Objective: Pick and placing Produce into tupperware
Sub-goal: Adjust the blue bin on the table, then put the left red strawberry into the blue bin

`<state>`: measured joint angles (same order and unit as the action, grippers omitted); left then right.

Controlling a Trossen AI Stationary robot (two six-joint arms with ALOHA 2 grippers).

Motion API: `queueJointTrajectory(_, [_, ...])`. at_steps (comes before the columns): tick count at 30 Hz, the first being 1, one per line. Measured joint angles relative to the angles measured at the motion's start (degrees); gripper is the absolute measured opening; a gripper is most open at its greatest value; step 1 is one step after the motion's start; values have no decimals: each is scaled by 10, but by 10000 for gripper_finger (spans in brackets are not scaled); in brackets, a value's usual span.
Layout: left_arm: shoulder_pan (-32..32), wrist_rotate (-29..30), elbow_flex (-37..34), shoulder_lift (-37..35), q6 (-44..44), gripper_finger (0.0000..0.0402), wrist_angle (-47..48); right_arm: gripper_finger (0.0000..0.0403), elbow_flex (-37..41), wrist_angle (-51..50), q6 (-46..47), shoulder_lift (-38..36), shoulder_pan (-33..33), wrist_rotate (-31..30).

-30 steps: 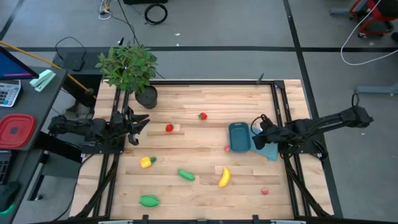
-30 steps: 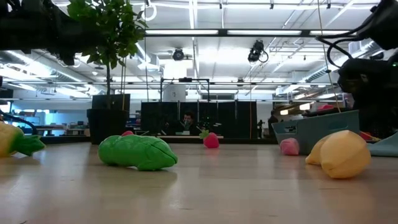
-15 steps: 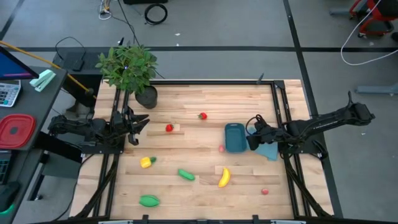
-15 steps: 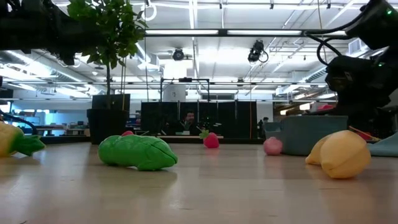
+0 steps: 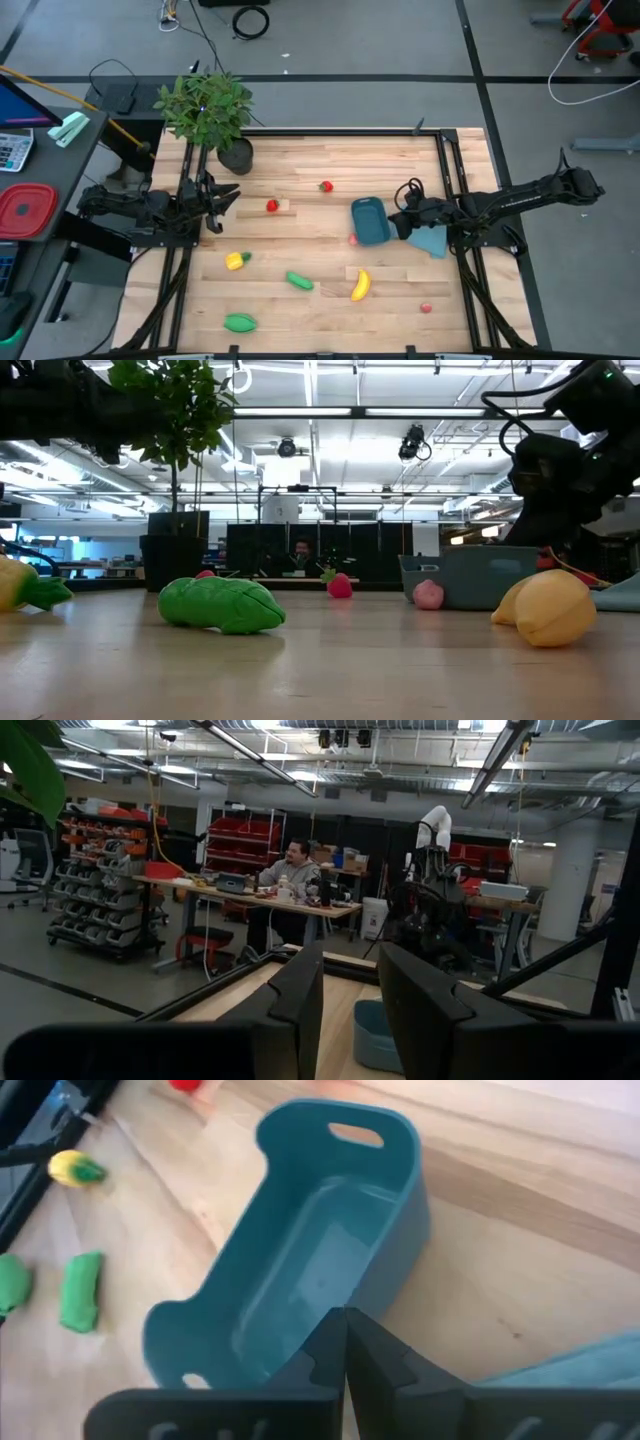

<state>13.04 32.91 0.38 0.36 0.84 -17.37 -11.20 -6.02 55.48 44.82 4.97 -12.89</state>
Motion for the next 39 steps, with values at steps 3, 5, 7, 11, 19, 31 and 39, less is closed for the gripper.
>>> queueJointTrajectory(3, [0, 0, 0, 0, 2, 107, -1, 16, 0, 2, 14, -2, 0, 0])
queueJointTrajectory(5, [0, 0, 0, 0, 29, 107, -1, 16, 0, 1, 27, -2, 0, 0])
queueJointTrajectory(7, [0, 0, 0, 0, 54, 107, 0, 16, 0, 3, 28, -2, 0, -4])
queueJointTrajectory(11, [-5, 3, 0, 0, 0, 107, -22, 16, 0, 5, 28, -2, 0, -62])
queueJointTrajectory(19, [-4, 3, 0, 0, -92, 107, -16, 16, 0, 5, 23, -2, 0, -93])
queueJointTrajectory(31, [23, -62, 1, 4, -58, 107, 29, 16, 0, 6, 43, -2, -1, -147])
queueJointTrajectory(39, [23, -62, 44, 48, -65, 117, 57, 16, 0, 31, -92, 3, -9, -170])
